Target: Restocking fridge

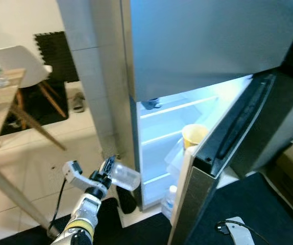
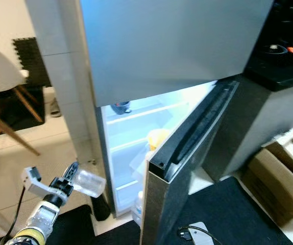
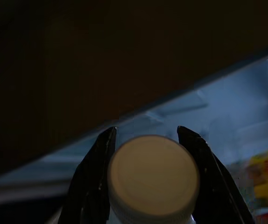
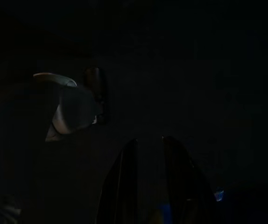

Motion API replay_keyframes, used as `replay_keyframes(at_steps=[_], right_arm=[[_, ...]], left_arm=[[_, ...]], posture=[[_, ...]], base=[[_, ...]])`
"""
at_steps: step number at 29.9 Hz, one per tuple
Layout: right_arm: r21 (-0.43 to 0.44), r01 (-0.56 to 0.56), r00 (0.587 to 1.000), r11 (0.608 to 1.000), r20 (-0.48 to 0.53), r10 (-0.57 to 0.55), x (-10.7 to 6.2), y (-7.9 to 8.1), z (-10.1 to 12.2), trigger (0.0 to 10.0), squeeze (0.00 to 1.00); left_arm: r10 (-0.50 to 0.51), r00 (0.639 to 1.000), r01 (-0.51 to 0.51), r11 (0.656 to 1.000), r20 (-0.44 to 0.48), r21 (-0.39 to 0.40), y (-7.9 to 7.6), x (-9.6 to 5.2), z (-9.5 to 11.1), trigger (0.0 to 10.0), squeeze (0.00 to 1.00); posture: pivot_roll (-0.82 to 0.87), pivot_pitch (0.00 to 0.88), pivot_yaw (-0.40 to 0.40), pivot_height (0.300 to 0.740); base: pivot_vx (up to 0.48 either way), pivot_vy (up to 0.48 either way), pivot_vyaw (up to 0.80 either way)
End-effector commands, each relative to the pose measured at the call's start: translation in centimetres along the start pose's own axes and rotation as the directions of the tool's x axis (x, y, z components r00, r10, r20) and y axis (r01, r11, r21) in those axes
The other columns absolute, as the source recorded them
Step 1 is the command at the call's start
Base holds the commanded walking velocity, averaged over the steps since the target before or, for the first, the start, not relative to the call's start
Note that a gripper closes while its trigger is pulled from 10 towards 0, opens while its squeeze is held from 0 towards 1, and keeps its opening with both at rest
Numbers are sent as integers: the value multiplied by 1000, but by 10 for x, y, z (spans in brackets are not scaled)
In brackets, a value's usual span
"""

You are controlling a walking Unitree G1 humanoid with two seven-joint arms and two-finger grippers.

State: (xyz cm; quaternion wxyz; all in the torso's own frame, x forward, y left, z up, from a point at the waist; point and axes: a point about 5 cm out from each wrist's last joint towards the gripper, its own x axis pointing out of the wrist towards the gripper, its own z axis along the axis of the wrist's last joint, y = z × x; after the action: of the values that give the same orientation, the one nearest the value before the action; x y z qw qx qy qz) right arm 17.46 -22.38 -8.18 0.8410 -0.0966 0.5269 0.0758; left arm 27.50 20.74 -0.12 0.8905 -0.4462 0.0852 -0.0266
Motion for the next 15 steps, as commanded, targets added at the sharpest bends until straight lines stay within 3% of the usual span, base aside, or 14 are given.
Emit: replay_keyframes(at_steps=[1, 8, 15], right_arm=[[0, -2, 1000, 1000, -28, 2, 0, 1, -8, 10000, 0], [-2, 0, 999, 1000, -51, 0, -1, 3, -16, 10000, 0], [-2, 11, 997, 1000, -70, -12, -1, 5, -23, 10000, 0]], left_arm=[[87, 995, -86, 996, -41, 33, 16, -14, -5, 10000, 0], [274, 953, -264, 960, -126, 96, 41, -43, -26, 10000, 0], [379, 907, -354, 923, -184, 153, 52, -58, -38, 10000, 0]], posture=[[-28, 0, 5, 740], [-28, 0, 3, 740], [-28, 0, 3, 740]], base=[[0, 0, -788], [0, 0, -788], [0, 0, -788]])
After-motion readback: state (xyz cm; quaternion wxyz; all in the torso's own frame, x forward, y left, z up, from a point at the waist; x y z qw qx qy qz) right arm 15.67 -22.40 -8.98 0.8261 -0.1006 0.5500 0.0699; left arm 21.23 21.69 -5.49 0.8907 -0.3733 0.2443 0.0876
